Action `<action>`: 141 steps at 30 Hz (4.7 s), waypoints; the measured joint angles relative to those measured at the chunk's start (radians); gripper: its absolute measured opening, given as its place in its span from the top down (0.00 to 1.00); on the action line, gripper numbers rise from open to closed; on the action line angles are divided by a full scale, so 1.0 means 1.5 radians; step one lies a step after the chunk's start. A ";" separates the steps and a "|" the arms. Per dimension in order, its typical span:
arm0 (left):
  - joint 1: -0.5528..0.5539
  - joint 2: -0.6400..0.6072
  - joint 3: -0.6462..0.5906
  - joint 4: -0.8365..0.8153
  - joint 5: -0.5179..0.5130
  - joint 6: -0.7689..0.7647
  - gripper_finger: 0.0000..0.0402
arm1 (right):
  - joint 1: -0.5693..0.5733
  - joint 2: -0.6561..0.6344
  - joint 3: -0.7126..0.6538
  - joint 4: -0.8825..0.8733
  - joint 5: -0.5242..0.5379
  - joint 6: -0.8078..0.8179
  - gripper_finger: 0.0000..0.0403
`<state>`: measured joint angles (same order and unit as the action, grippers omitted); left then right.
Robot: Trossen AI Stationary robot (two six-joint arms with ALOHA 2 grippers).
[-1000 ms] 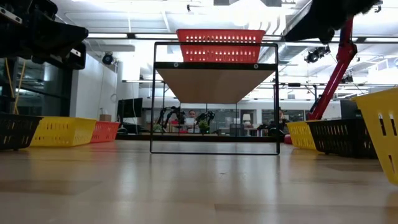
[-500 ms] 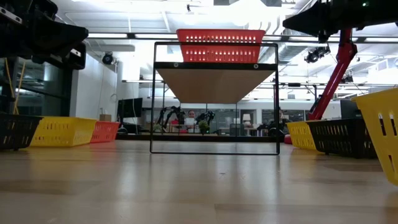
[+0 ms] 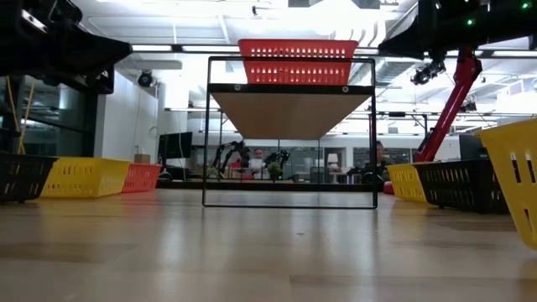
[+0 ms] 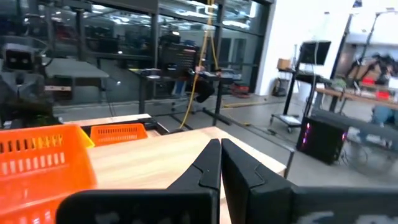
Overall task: Stack baskets on shelf by color
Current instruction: Stack the top orange bin on the orange bin on the shelf
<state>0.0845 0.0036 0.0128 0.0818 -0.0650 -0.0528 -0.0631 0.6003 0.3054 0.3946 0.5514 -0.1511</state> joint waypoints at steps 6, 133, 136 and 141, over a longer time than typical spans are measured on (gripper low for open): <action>0.000 0.000 0.000 -0.002 -0.092 -0.087 0.99 | -0.025 0.000 0.000 -0.004 -0.001 0.057 1.00; -0.198 1.190 1.080 -0.476 -0.487 0.118 1.00 | -0.028 0.002 0.000 -0.203 -0.031 0.340 1.00; -0.194 1.189 1.081 -0.477 -0.453 0.106 1.00 | -0.028 0.002 0.000 -0.215 -0.031 0.340 1.00; -0.191 1.186 1.081 -0.498 -0.392 0.105 1.00 | -0.028 0.002 0.000 -0.228 -0.030 0.340 1.00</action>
<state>-0.2020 1.7832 1.6337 -0.6649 -0.6534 0.1045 -0.1049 0.6025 0.3054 0.0522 0.5060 0.3588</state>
